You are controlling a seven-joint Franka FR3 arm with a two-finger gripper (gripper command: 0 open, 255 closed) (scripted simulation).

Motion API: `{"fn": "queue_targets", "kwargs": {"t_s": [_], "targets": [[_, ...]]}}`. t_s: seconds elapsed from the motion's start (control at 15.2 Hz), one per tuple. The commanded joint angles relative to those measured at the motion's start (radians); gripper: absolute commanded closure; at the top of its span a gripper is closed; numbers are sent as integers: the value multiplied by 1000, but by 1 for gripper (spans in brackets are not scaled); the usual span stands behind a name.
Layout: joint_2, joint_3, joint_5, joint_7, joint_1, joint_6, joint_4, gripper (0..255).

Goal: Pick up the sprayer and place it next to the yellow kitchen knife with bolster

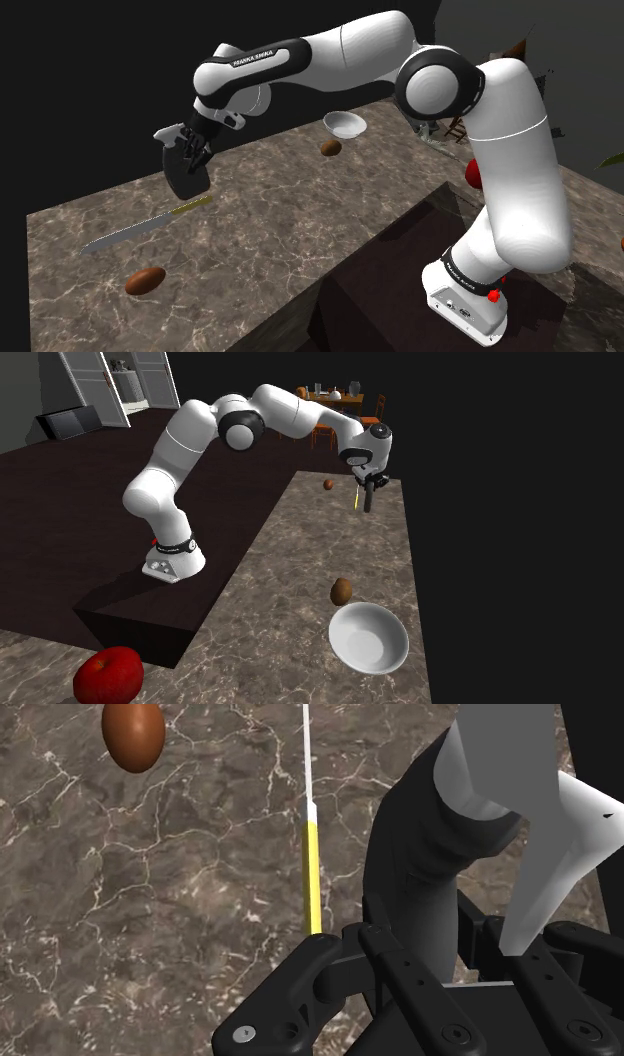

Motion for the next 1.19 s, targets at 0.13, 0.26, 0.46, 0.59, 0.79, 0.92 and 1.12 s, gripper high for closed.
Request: {"fn": "queue_targets", "kwargs": {"t_s": [0.13, 0.26, 0.46, 0.59, 0.79, 0.92, 1.12], "targets": [[3, 0, 0, 0, 1, 1, 3, 255], [3, 0, 0, 0, 1, 1, 3, 255], [3, 0, 0, 0, 1, 1, 3, 0], [3, 0, 0, 0, 1, 1, 3, 0], [-46, 0, 4, -4, -21, -32, -19, 0], [-87, -1, 7, -7, -40, -65, -33, 0], [-87, -1, 7, -7, -40, -65, -33, 0]]}}
